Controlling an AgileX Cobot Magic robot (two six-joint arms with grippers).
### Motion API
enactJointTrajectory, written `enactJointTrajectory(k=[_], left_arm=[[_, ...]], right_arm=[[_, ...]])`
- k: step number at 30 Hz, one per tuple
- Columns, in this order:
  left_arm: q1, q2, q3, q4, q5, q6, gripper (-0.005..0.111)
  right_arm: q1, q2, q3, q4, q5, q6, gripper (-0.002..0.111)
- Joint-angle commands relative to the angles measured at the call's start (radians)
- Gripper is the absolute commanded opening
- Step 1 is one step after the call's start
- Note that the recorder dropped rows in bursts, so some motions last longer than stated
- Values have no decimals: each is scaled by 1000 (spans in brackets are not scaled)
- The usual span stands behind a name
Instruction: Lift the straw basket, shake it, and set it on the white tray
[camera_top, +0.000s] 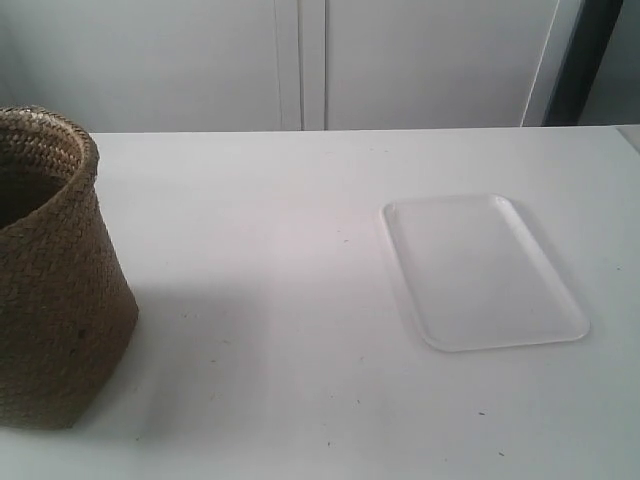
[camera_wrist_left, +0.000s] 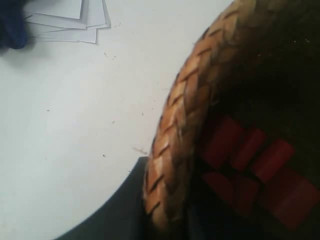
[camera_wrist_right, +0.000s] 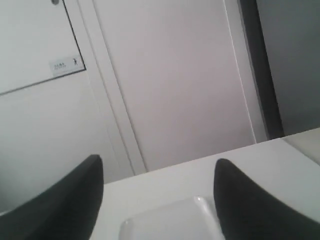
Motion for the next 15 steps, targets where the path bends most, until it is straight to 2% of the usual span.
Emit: enactJointTrajectory(k=[1,8,11,15], left_arm=[[3,1,14,-8,-7,23,0],[3,1,14,-49,-12,46,0],[3,1,14,-100,-14,85,0],[1,1,14,-153,-16,135,0]], right_arm=[[-3,-5,1,19,-37,172,60],[14,-5,1,26,40,439,58],[70,-5,-11,26,51,589,44],[173,-5,-54,26,48,661,17]])
